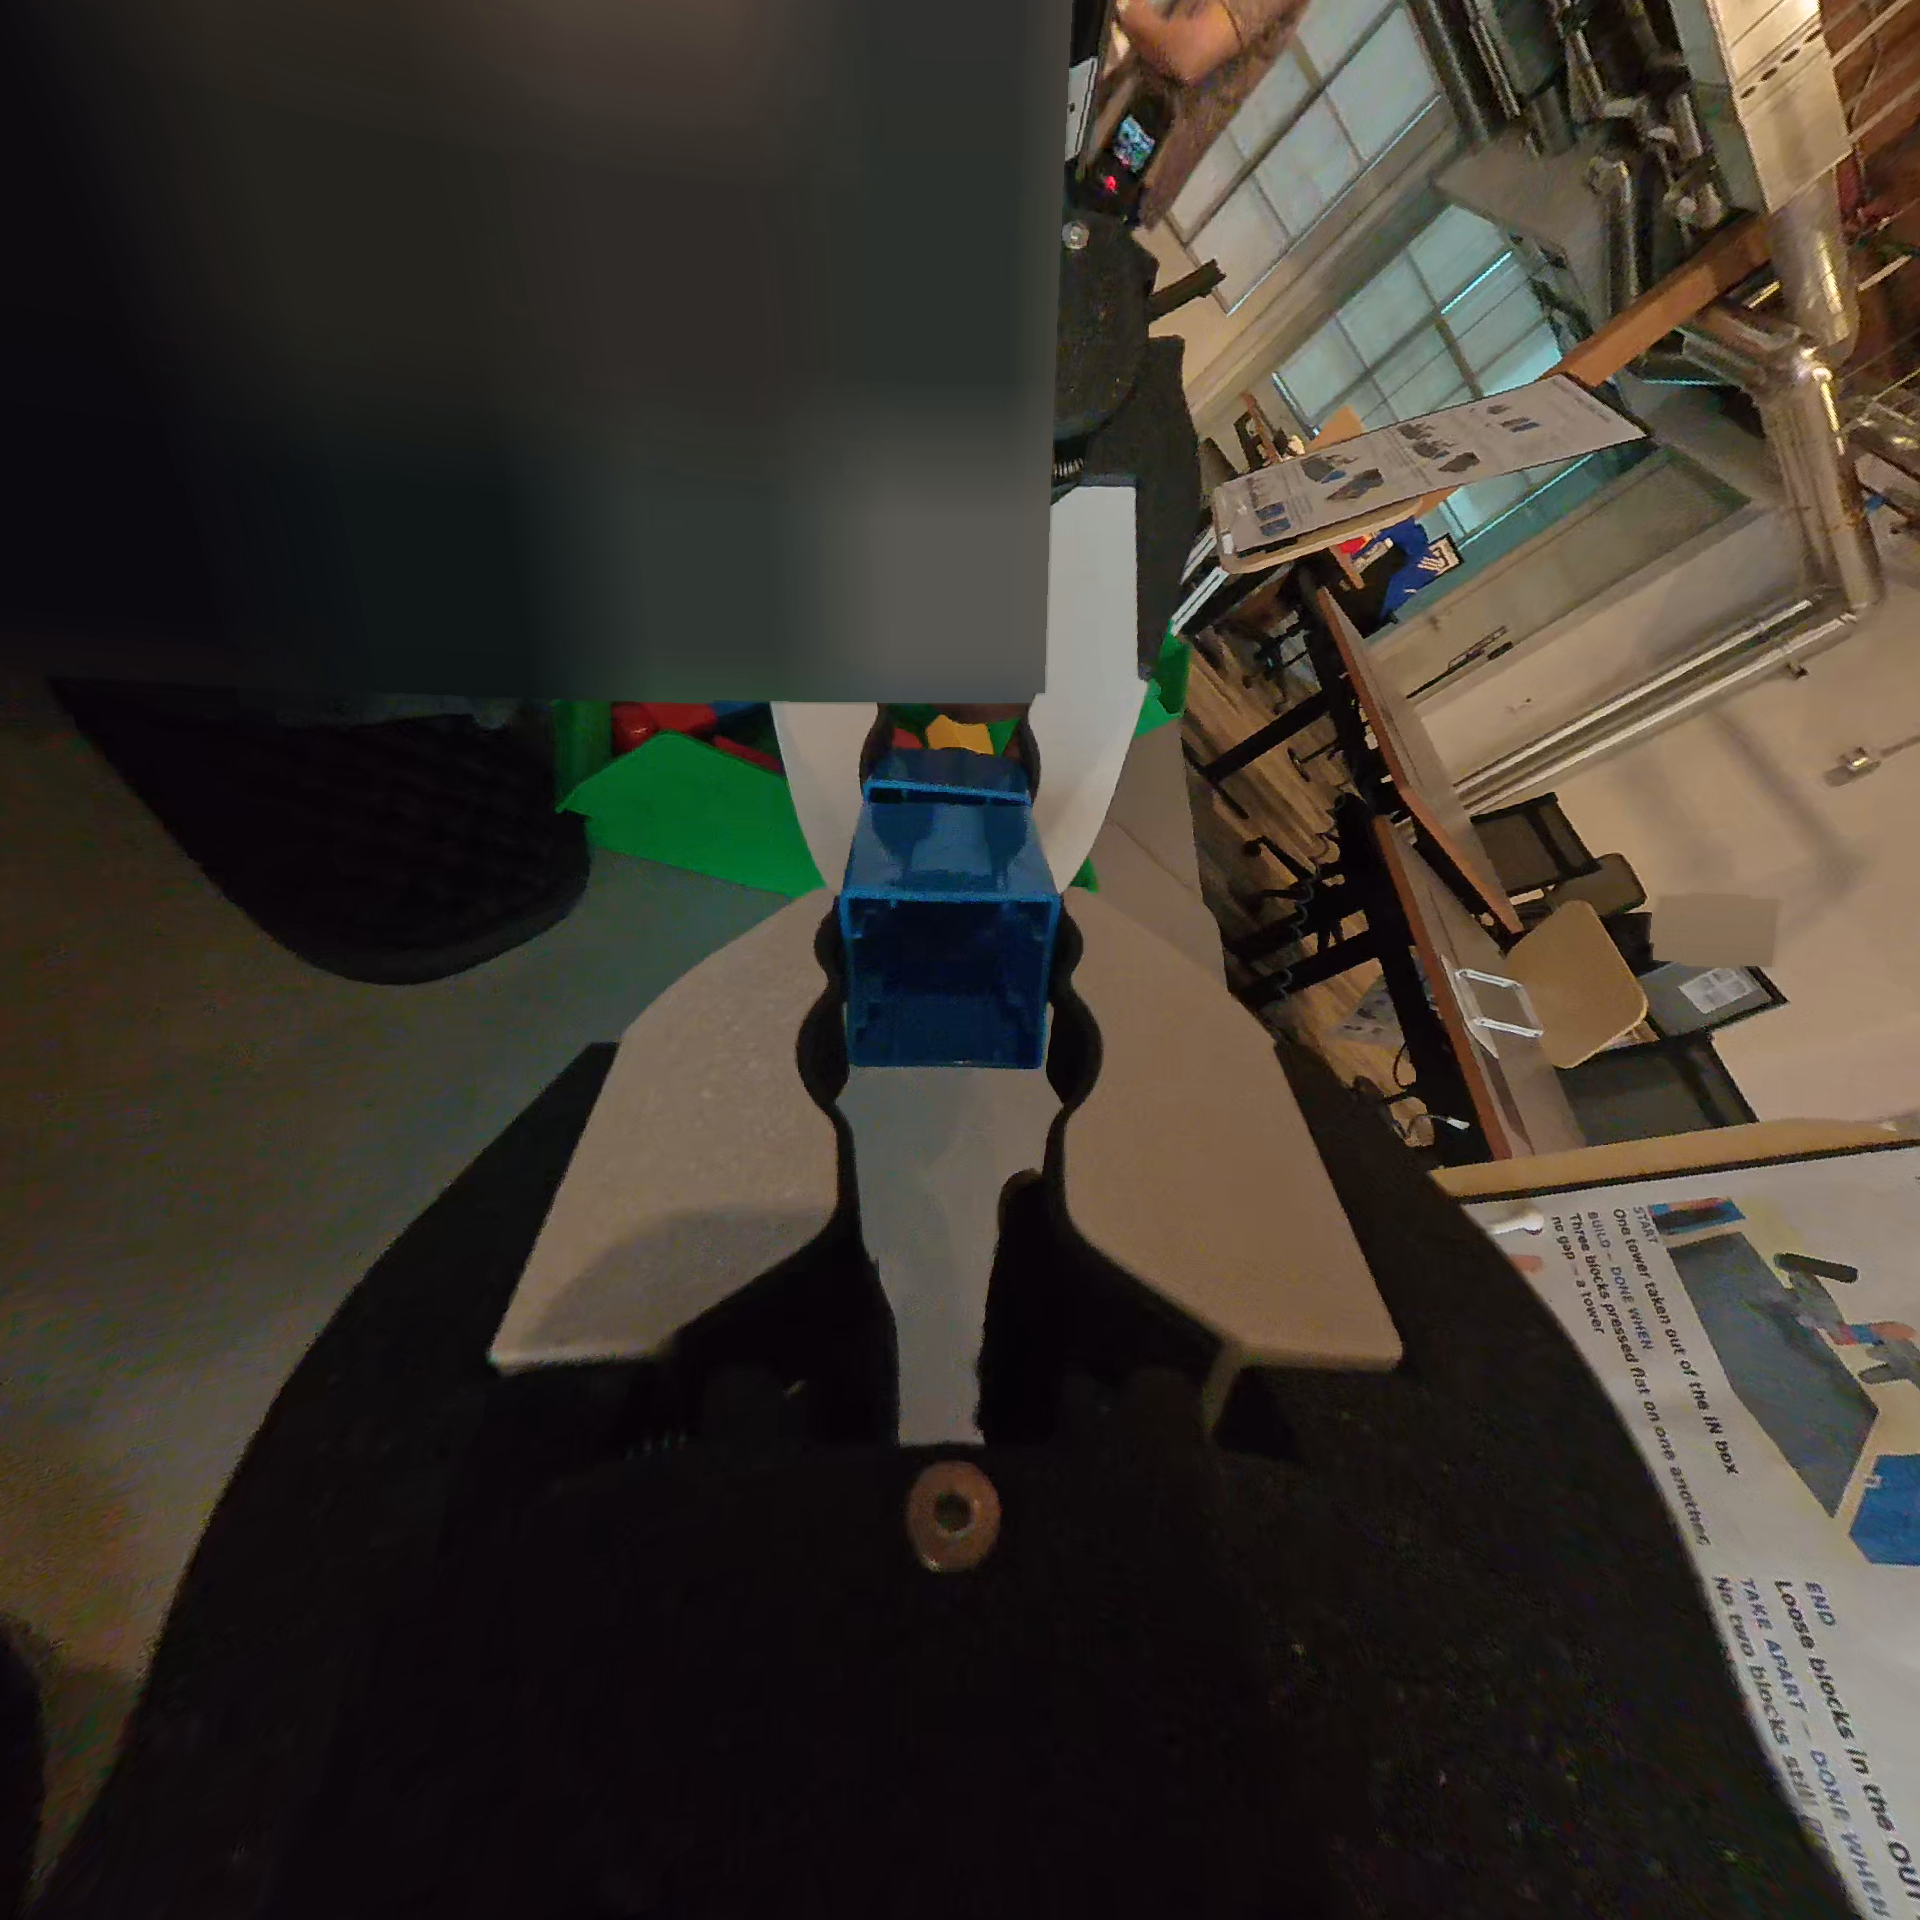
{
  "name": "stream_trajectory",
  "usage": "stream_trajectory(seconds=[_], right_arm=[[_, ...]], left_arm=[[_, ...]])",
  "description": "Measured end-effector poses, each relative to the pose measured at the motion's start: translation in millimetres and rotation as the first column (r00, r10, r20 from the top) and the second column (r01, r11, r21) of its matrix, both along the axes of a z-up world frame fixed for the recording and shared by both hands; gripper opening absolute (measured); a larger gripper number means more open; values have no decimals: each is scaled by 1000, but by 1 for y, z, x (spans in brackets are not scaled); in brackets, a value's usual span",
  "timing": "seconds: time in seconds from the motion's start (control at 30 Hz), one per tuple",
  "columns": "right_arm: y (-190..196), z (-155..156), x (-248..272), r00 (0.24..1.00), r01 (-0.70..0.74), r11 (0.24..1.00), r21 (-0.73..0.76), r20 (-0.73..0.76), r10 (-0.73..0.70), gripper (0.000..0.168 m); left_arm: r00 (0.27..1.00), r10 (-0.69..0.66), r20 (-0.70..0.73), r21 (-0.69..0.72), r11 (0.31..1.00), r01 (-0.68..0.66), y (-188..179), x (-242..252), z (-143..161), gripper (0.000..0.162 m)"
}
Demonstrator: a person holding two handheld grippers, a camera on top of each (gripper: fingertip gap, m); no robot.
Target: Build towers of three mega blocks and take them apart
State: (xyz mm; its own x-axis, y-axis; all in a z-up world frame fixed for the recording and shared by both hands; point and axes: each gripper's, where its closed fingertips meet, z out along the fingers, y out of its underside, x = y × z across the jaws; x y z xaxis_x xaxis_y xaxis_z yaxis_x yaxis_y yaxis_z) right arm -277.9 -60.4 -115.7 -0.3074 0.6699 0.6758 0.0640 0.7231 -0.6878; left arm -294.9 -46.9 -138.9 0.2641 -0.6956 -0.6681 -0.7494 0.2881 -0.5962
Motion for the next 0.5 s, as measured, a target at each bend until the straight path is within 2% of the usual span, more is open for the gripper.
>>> stream_trajectory(seconds=[0.1, 0.13, 0.23, 0.3, 0.4, 0.5], right_arm=[[17, 9, 15, 996, 79, 997, 5, -28, -79, 35], [23, 14, 24, 993, 105, 994, -6, -47, -105, 35], [47, 30, 54, 968, 227, 973, -28, -105, -229, 35], [69, 35, 78, 930, 344, 937, -57, -118, -349, 35], [113, 36, 121, 814, 556, 820, -134, -113, -570, 35], [158, 21, 170, 635, 745, 627, -230, -43, -771, 35]], left_arm=[[987, 151, -62, 4, 989, -151, 11, -31, -6, 35], [982, 187, -41, 8, 982, -186, 13, -43, -4, 35], [978, 190, 84, 23, 981, -192, 7, -60, 12, 34], [972, 206, 112, 44, 976, -212, 2, -69, 18, 35], [965, 233, 123, 54, 969, -241, -1, -77, 21, 35], [964, 237, 122, 59, 967, -246, 0, -78, 21, 35]])
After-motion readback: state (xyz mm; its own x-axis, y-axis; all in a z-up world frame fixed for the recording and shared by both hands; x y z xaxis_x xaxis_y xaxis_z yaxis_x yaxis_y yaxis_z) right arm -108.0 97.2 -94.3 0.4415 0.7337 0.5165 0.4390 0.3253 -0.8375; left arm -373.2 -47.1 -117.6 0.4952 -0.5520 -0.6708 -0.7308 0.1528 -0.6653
